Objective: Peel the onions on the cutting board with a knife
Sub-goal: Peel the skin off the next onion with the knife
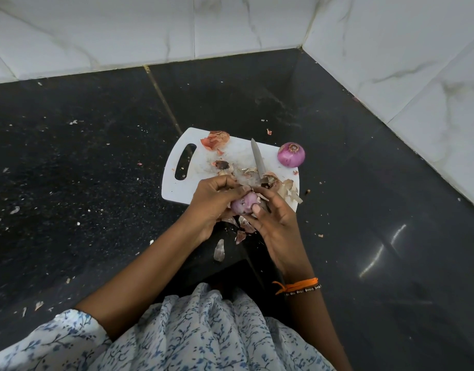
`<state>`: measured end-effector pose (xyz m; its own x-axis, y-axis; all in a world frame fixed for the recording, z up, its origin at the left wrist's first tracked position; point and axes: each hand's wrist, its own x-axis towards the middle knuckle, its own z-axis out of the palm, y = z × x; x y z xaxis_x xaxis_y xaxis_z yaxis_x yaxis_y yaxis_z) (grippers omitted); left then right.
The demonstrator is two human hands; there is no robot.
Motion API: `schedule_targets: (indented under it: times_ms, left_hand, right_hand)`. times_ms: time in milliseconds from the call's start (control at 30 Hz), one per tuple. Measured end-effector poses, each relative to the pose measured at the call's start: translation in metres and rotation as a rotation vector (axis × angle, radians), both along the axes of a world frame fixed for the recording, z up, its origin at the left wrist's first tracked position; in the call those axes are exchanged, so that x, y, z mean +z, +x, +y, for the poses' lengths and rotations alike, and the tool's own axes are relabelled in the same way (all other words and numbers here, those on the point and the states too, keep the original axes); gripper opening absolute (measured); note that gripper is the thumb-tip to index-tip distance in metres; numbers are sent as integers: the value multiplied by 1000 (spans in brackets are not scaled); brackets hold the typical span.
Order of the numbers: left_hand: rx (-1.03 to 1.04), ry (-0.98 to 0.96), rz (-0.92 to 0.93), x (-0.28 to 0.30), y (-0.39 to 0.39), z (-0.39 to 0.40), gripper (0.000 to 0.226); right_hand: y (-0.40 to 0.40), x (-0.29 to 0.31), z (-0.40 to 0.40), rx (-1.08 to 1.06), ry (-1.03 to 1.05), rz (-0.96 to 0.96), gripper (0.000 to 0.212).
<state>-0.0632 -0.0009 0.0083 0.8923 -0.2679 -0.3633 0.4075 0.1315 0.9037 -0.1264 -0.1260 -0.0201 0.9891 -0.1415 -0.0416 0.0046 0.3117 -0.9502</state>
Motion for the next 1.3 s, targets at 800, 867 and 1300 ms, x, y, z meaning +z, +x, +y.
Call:
schedule_targets:
  times_ms: [800, 867, 1300]
  left_hand:
    - [-69, 163, -169, 6, -2, 7, 14]
    - [-69, 180, -183, 5, -1, 7, 13]
    - [-10, 233, -300, -4, 0, 9, 10]
  right_hand:
    - [1, 1, -5, -137, -116, 24, 27]
    - [1, 1, -5, -141, -162, 17, 26]
    - [0, -1, -6, -116, -149, 19, 24]
